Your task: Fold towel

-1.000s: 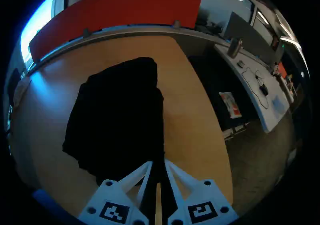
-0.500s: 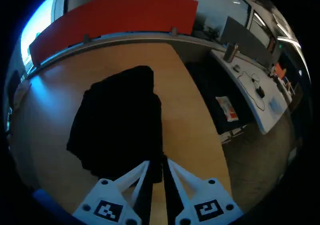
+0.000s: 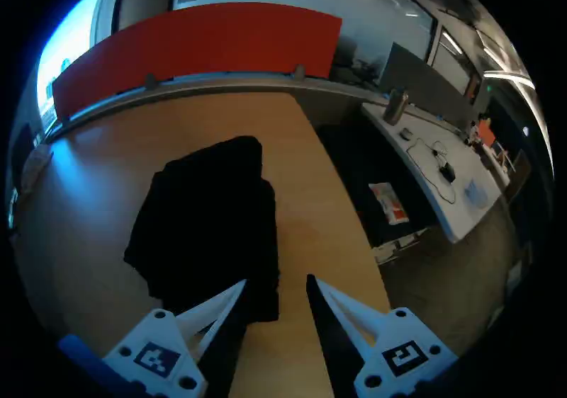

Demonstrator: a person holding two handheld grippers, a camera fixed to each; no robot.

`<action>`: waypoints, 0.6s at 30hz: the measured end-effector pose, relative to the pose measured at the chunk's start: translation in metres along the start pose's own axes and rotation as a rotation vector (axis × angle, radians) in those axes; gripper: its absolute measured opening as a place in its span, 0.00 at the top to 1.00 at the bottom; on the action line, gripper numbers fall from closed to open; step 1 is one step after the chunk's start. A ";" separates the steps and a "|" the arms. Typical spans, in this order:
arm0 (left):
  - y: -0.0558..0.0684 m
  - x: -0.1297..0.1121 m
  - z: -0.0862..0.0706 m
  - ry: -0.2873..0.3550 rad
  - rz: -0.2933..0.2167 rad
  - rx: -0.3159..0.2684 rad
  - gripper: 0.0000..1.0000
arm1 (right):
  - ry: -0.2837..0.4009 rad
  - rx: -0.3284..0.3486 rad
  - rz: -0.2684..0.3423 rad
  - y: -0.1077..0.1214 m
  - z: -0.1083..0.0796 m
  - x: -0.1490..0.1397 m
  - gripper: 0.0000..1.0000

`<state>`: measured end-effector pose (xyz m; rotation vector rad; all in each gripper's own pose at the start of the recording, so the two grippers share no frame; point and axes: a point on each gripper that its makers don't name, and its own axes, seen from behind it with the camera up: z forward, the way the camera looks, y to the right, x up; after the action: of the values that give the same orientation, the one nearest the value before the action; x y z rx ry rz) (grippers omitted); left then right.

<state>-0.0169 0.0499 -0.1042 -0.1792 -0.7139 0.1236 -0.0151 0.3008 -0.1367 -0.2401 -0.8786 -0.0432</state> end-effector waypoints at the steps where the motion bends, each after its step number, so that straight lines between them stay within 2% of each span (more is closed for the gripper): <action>1: 0.000 0.000 0.000 0.001 -0.001 0.000 0.07 | 0.005 -0.002 -0.001 0.000 -0.001 0.001 0.35; 3: 0.000 0.001 0.000 0.003 -0.003 -0.001 0.07 | 0.016 -0.007 -0.002 -0.001 -0.003 0.003 0.29; 7: -0.001 0.002 -0.001 0.006 -0.004 -0.002 0.07 | 0.026 -0.021 0.000 0.000 -0.007 0.006 0.11; 18: -0.001 0.002 -0.002 0.012 -0.007 -0.005 0.07 | 0.049 -0.042 0.002 0.001 -0.021 0.011 0.09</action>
<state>-0.0137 0.0486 -0.1042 -0.1823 -0.7025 0.1139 0.0081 0.2980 -0.1414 -0.2782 -0.8296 -0.0653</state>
